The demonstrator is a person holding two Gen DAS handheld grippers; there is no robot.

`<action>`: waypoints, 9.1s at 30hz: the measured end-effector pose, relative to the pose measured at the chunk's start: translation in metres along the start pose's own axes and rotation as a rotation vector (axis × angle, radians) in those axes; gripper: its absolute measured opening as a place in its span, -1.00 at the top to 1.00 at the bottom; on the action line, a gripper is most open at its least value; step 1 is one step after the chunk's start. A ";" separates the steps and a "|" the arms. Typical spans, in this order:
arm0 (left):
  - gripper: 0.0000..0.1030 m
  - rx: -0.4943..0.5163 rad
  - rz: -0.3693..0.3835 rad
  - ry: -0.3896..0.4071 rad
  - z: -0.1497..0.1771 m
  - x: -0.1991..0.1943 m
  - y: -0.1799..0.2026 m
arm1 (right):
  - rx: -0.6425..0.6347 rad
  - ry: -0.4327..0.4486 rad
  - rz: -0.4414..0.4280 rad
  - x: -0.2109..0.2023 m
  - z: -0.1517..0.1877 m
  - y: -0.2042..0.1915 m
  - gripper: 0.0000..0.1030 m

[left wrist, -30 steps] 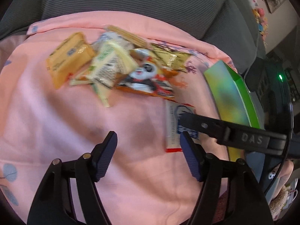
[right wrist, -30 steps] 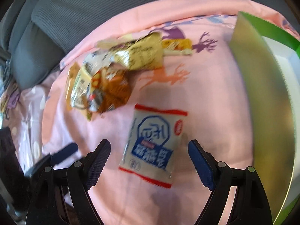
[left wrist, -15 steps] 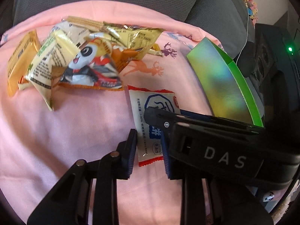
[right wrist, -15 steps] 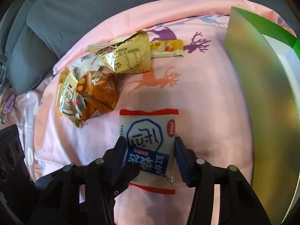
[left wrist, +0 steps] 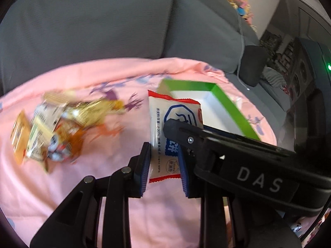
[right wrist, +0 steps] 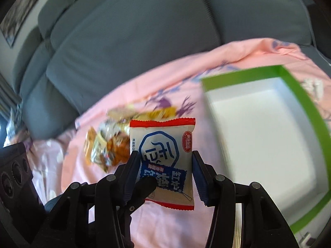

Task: Organize snacks
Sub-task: 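Carry the biscuit packet with the right gripper into the green box and release, then move the right gripper back to the pile and grasp the panda-print bag, then carry the panda-print bag with the right gripper into the green box and release, then return the right gripper to the pile and grasp the clear wafer bar packet, then lift the wafer bar packet with the right gripper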

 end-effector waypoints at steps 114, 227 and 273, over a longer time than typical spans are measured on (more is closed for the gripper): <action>-0.66 -0.475 -0.144 -0.080 0.098 -0.089 -0.180 | -0.179 -0.253 -0.117 0.061 0.060 -0.119 -0.58; -0.90 -0.611 -0.296 0.044 0.077 -0.095 -0.284 | -0.421 -0.504 -0.038 0.272 -0.054 -0.176 -0.35; -0.90 -0.607 -0.279 0.033 0.076 -0.095 -0.273 | -0.360 -0.274 0.002 0.194 -0.055 -0.180 -0.04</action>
Point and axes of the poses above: each gripper's, at about its wrist camera, not at the fingertips, and x roughly the way its jaws point, y to its right, z to its underside, the point moved 6 cm from there along x, roughly the way its jaws point, and after that the axes turned 3 degrees about z, right-handed, at the moved point
